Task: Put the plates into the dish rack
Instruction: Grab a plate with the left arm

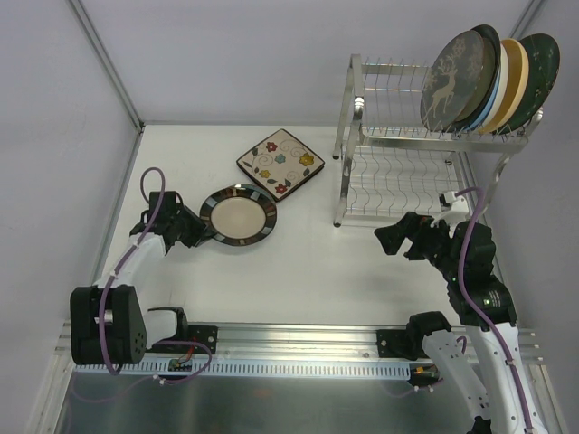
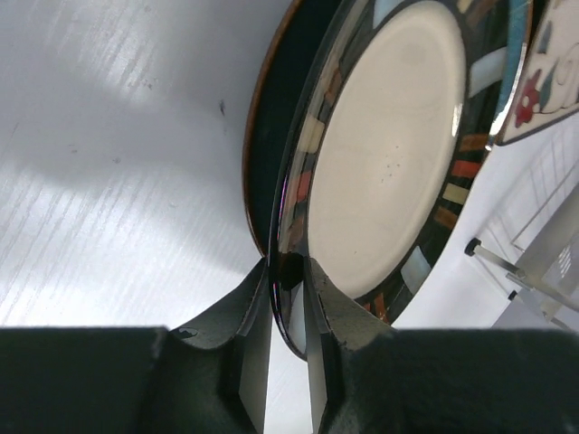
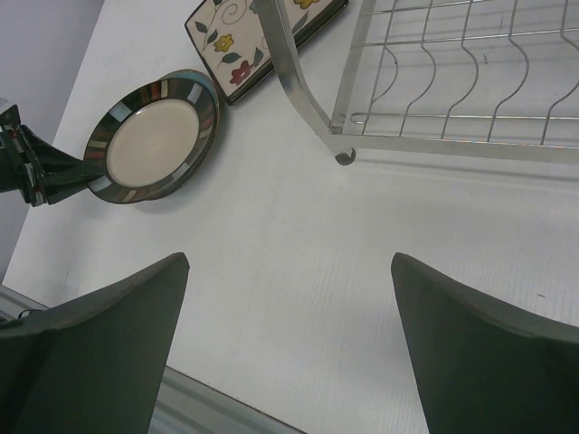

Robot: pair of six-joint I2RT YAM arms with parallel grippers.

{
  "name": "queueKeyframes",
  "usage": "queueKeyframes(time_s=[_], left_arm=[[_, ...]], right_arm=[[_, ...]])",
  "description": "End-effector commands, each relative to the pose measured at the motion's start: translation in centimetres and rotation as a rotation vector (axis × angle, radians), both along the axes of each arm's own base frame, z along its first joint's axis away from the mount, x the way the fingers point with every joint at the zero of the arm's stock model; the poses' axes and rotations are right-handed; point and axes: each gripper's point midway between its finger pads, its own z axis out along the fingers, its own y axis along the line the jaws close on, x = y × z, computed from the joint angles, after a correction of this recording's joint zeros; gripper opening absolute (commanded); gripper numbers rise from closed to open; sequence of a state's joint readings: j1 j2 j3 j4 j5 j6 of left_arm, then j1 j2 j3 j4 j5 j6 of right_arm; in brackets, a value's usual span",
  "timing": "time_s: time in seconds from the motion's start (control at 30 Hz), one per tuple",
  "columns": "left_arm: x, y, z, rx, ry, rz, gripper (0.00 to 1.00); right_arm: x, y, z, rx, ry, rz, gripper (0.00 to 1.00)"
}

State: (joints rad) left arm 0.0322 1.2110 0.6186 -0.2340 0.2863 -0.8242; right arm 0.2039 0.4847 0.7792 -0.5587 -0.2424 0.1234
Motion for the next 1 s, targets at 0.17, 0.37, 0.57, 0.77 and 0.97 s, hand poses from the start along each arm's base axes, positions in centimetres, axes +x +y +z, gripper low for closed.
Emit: queueKeyframes(time_s=[0.17,0.37,0.57,0.77,0.97], left_arm=[[0.5,-0.8,4.2,-0.012,-0.174,-0.045,0.0],[0.4,-2.4,5.2,-0.124,-0.26,-0.057,0.0],[0.1,-3.1,5.5,-0.18,-0.295,-0.062,0.0],[0.1,-3.4,6.8,-0.235,-0.385,-0.039,0.0],[-0.6,-3.5,7.6,-0.256,-0.475,-0.032,0.0]], right_arm=[[-0.1,2.2,1.8,0.091,-0.019,0.091,1.0],[0.1,4.3,1.9,0.197,0.02,0.137,1.0],[0.3,7.8,1.1,0.317,0.088,0.191,1.0],[0.9,11.2,-0.3,0.382,0.168,0.185,1.0],[2.2,14.5,-2.0,0.439,0.229,0.153,1.0]])
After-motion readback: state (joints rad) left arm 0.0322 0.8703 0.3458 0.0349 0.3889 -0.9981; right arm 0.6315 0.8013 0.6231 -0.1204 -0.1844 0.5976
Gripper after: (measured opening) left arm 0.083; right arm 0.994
